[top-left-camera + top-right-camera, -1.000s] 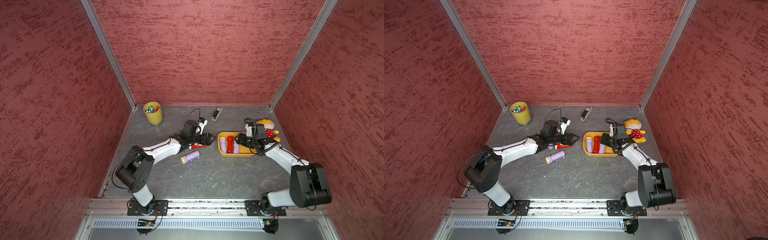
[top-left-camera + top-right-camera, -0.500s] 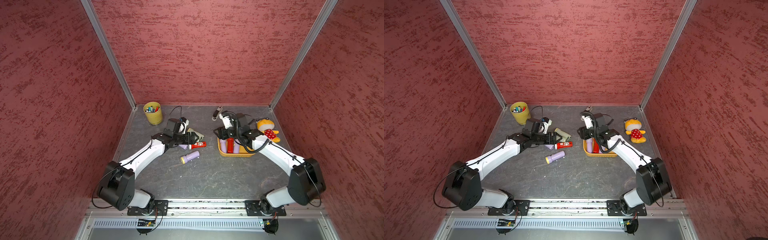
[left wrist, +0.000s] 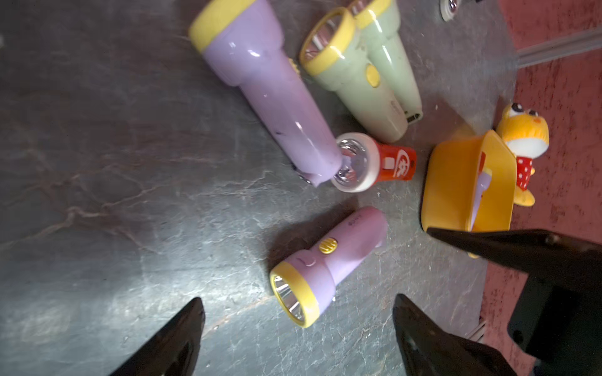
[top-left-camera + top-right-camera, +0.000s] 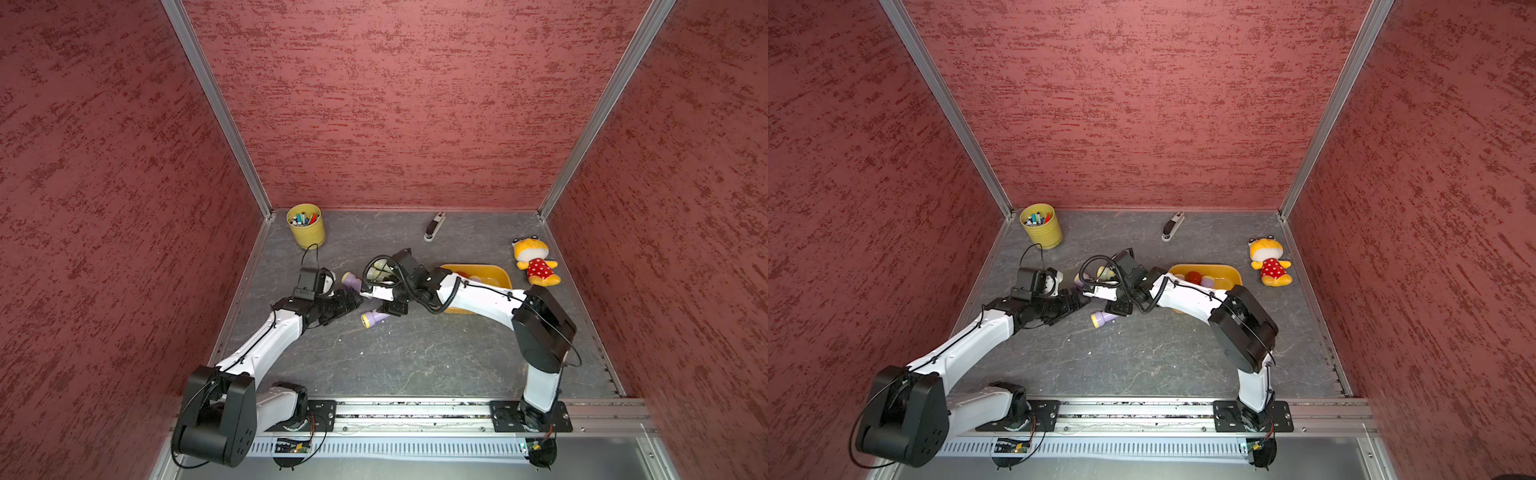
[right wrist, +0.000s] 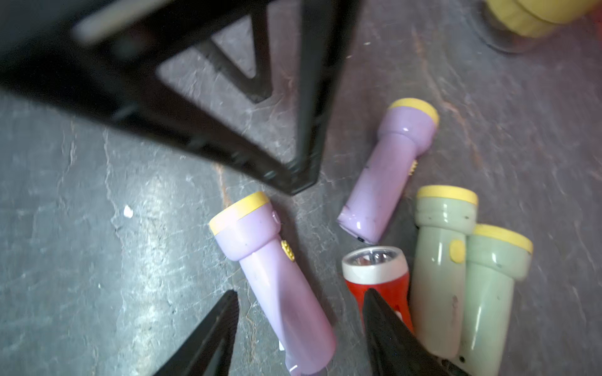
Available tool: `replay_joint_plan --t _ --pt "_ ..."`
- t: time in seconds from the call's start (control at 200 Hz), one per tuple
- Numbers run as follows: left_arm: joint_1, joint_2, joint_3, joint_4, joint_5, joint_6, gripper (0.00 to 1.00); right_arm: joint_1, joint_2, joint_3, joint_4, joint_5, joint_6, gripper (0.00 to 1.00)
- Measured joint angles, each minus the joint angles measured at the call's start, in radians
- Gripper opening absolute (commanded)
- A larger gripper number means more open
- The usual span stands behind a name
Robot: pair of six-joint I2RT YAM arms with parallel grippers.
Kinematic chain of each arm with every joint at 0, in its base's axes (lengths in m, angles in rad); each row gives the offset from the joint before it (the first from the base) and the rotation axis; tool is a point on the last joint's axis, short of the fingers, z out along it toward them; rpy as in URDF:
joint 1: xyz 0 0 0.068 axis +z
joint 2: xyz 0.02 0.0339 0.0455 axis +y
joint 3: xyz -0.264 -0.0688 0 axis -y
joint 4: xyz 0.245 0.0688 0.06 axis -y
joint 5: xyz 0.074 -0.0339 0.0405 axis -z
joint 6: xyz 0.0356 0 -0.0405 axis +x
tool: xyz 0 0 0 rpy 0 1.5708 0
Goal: Put the flashlights into the storage boxes
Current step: Pick up the flashlight from the center of the board.
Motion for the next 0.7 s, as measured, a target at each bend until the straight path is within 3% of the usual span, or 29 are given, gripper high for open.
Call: replay_joint_plan --t 0.25,0.701 --pt "0.047 0.001 -0.041 0.05 0.018 -0.056 0.9 0.006 0.08 0.084 -0.121 -0.011 -0.188 0.58" --pt "0.053 0.029 -0.053 0.116 0.033 -0.066 0.9 0.01 0.213 0.206 -0.258 -0.002 -0.241 0.58"
